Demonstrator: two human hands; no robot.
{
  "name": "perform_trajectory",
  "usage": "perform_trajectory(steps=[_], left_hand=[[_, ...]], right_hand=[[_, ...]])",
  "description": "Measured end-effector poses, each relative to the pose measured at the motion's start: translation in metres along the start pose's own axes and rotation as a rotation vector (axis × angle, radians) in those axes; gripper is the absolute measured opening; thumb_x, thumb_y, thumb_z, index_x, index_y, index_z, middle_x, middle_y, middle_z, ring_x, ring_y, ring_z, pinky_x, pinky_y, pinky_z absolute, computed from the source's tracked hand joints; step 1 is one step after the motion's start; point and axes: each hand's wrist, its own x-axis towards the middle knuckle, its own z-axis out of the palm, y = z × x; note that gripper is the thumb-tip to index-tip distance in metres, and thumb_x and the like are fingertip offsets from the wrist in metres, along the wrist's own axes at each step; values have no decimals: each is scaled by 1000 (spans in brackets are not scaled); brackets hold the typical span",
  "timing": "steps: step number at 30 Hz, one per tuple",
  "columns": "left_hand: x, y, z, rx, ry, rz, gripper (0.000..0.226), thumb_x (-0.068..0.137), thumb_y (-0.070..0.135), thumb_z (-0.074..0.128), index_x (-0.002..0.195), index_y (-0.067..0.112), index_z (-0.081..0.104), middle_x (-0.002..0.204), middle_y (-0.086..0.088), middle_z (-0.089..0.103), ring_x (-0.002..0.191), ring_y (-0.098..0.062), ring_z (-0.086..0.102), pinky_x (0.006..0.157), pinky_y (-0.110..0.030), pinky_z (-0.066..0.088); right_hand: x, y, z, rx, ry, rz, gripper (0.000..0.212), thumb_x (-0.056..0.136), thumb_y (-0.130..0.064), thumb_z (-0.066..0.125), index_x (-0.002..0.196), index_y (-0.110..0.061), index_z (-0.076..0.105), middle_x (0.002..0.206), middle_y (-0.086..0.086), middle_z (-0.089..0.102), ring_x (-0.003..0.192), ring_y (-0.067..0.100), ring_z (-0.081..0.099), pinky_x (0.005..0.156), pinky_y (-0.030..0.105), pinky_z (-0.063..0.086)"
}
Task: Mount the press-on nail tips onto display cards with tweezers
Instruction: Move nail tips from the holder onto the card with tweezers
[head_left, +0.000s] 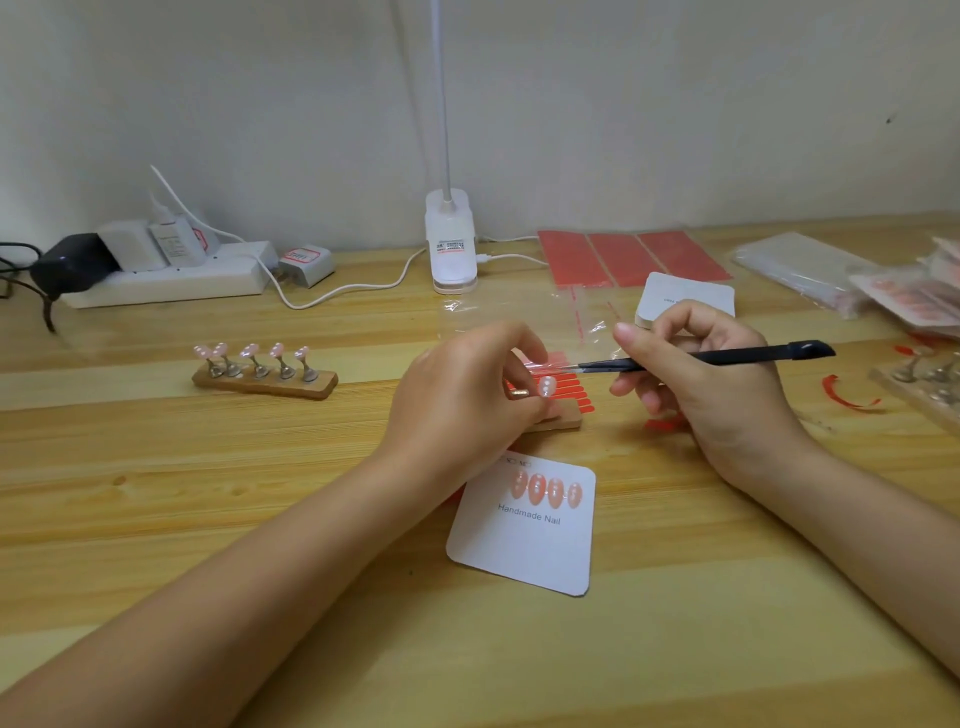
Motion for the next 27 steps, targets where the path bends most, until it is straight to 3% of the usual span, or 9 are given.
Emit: perform_trajectory(steps=[6,20,27], left_hand=[[2,-1,-1,-61,-37,-8,30,70,24,78,85,33,54,72,17,64,61,3,50,64,-26,42],[2,1,-2,-42,-40,-4,29,71,23,78,83,32,54,69,18,60,69,1,53,65,-27,44],[3,3,-3,-32,-50,-12,28,71,23,78,83,31,54,71,16,60,71,-5,55,71,-33,49]], right_hand=[[1,2,-2,1,-38,28,29,81,-17,66,63,-18,44,49,5,63,36,10,48,35,12,32],[1,0,-3,41,-38,38,29,83,-12,65,64,-17,44,46,5,61,33,6,45,35,11,32],[-2,0,-2,-11,-38,-59,28,84,-10,64,65,-16,44,47,4,62,36,6,47,37,13,36]])
